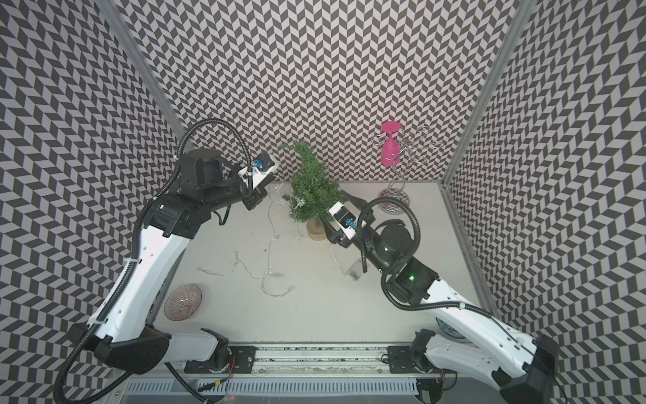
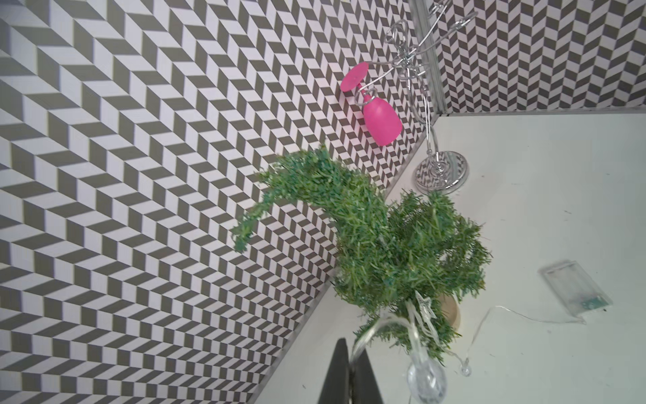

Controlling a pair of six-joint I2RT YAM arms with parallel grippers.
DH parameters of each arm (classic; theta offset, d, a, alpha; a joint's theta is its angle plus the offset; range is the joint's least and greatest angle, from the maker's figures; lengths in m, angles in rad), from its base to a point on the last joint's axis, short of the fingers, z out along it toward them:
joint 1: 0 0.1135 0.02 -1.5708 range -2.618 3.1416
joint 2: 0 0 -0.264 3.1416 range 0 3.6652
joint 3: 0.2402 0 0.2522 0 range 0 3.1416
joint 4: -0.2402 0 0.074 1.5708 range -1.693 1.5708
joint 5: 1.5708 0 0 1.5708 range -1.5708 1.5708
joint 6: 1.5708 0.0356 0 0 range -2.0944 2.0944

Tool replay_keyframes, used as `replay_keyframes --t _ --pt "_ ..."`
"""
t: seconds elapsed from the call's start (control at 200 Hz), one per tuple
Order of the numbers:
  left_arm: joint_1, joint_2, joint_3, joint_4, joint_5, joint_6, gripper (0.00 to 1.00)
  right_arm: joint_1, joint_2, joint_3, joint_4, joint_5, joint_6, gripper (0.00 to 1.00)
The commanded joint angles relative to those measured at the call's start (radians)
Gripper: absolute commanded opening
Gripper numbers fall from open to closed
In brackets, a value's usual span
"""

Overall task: Wrap string light around the christmas tree
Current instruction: Wrap the light string around the Christmas tree.

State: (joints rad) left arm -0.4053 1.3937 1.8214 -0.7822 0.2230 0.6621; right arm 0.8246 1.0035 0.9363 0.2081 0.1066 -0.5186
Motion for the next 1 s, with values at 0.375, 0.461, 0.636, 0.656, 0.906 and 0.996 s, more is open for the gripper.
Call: replay_keyframes --t 0.375,0.461,0.636,0.656,0.906,0.996 --pt "0.004 0.107 0.214 0.066 0.082 0.026 0.00 -0.075 -0.013 -0.029 0.002 -0.037 0.009 0.81" --pt "0.005 0.127 0.233 0.088 0.062 0.024 0.00 -0.086 -0.011 -0.027 0.001 -0.045 0.009 0.81" --pt "0.037 0.195 0.273 0.135 0.035 0.035 0.00 -0.109 -0.006 -0.021 -0.005 -0.068 0.010 0.81" --pt "0.039 0.205 0.280 0.143 0.038 0.034 0.00 -0.110 -0.005 -0.021 -0.007 -0.070 0.011 0.81" --pt "0.079 0.306 0.352 0.182 -0.046 0.047 0.00 -0.132 -0.008 -0.026 -0.020 -0.084 0.008 0.81" --pt "0.098 0.310 0.354 0.172 -0.062 0.053 0.00 -0.138 -0.007 -0.029 -0.023 -0.089 0.010 0.81"
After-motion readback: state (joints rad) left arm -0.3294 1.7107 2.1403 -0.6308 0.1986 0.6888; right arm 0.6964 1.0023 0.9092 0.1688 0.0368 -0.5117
